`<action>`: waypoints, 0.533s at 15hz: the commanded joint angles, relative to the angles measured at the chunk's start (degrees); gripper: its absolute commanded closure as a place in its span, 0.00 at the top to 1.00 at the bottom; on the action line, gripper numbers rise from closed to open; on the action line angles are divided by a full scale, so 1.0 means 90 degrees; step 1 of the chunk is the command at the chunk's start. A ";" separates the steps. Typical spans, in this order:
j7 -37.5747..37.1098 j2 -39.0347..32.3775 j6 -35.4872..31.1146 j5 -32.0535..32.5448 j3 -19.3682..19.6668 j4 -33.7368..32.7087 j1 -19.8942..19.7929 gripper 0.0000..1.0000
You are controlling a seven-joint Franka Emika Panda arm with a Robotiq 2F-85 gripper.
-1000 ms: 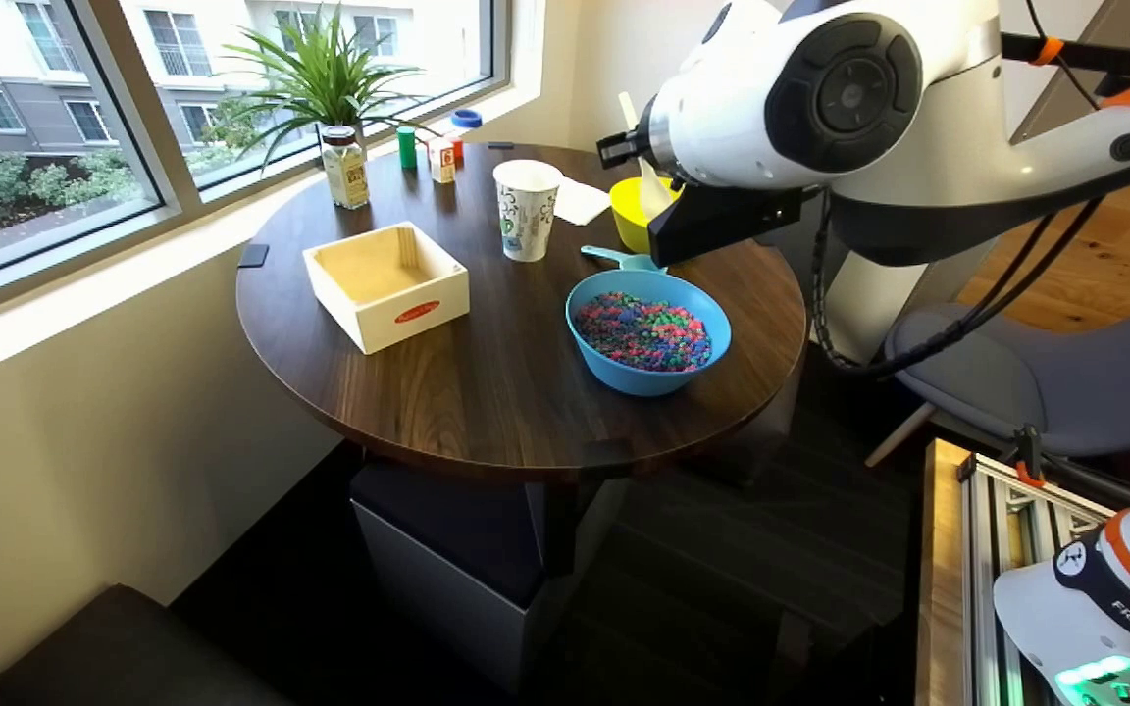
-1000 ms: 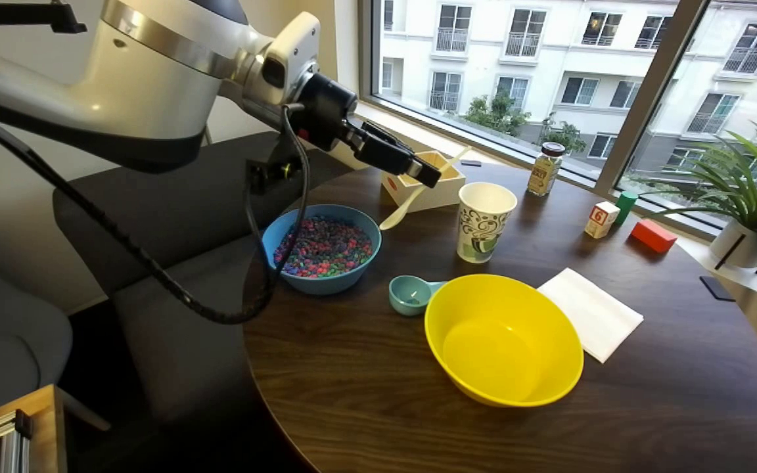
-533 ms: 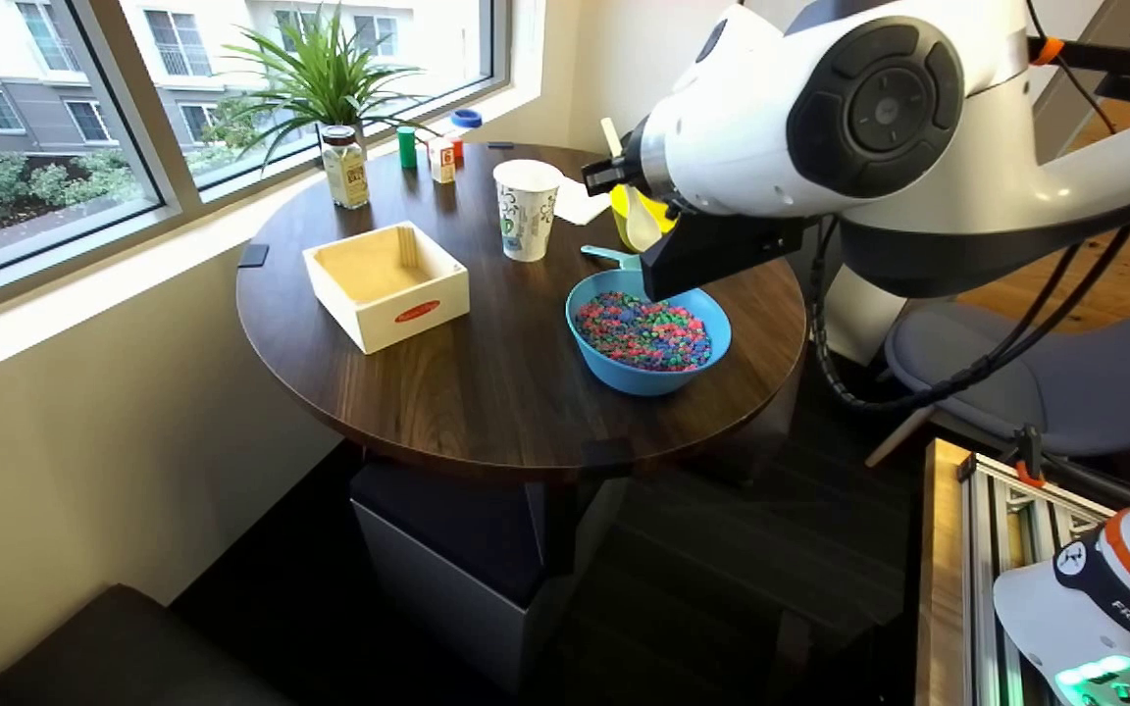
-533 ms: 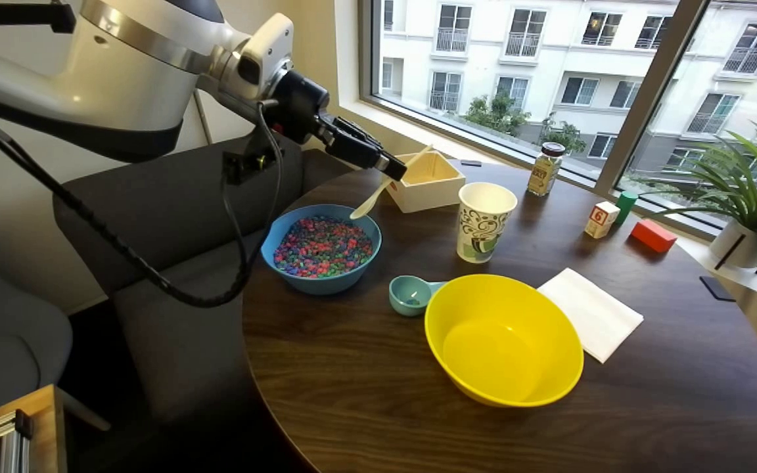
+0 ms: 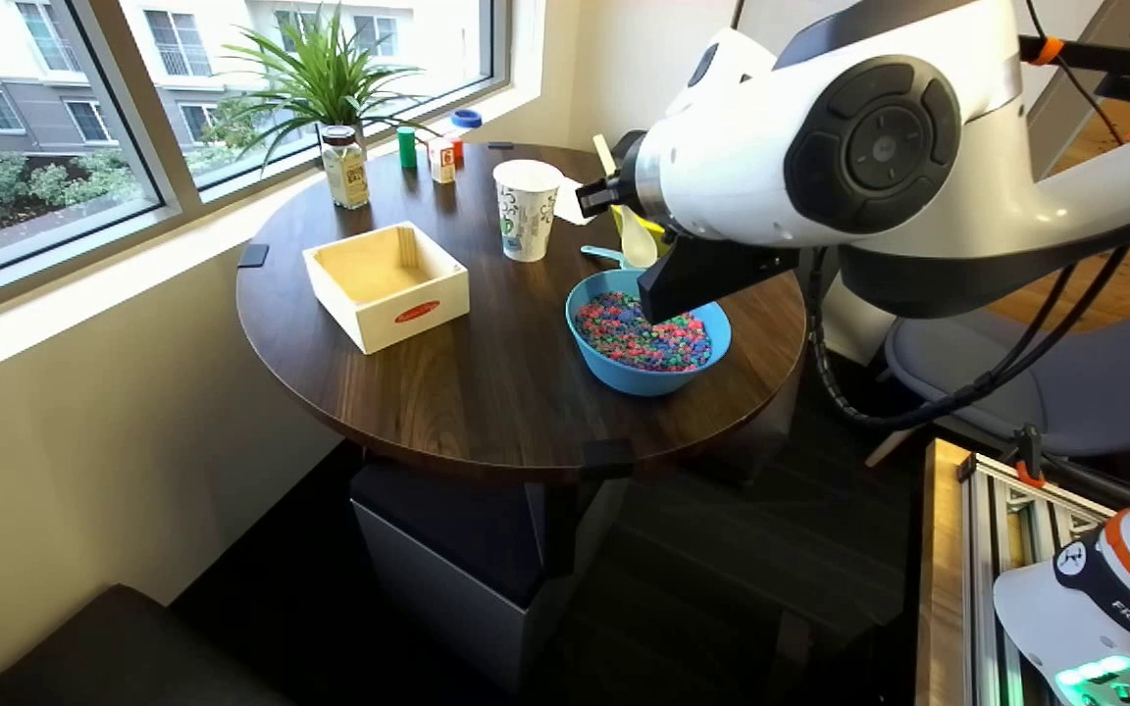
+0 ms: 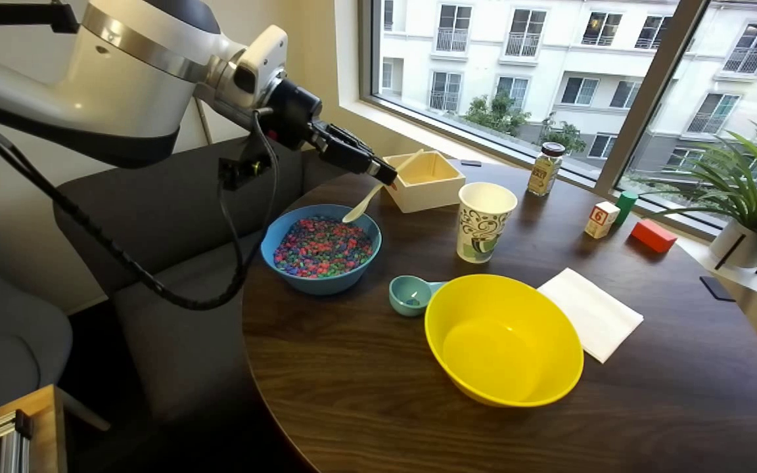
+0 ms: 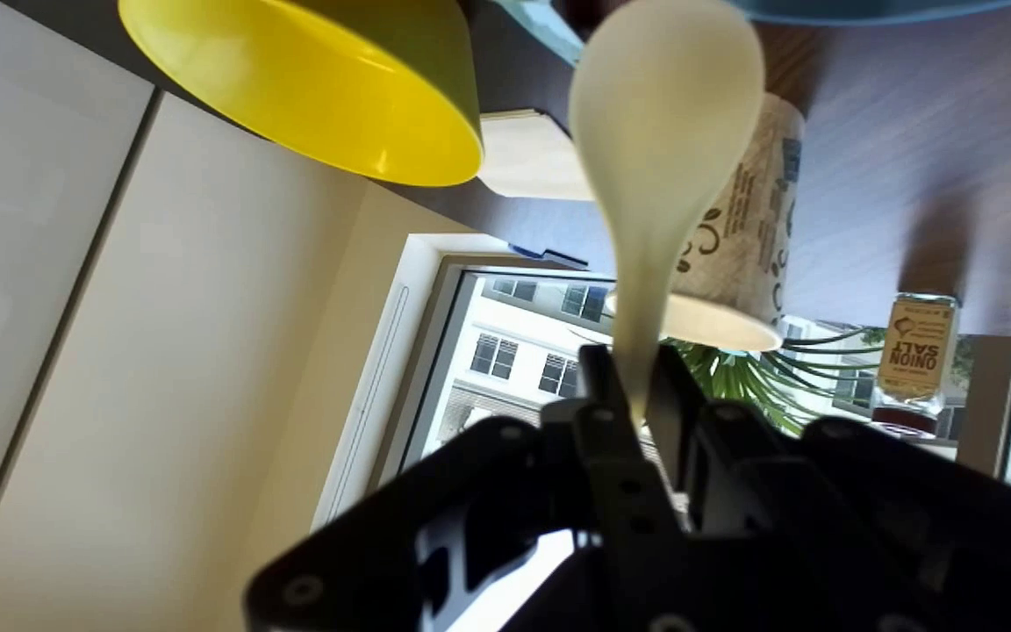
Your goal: Use the spoon to take one scoop from the blue bowl, empty it into the measuring cup and then take another scoop and empty into the yellow bowl
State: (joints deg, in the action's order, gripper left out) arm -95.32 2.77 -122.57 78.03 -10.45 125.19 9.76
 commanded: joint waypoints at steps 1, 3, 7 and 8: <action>-0.0315 -0.0087 0.0082 0.0167 -0.0127 0.0138 0.0129 0.03; -0.0438 -0.0147 0.0128 0.0316 -0.0195 0.0218 0.0180 0.03; -0.0814 -0.0272 0.0246 0.0842 -0.0266 0.0413 0.0259 0.03; -0.0922 -0.0303 0.0290 0.0969 -0.0280 0.0451 0.0275 0.03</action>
State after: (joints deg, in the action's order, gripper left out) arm -100.07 0.79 -121.89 83.57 -12.51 127.81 11.42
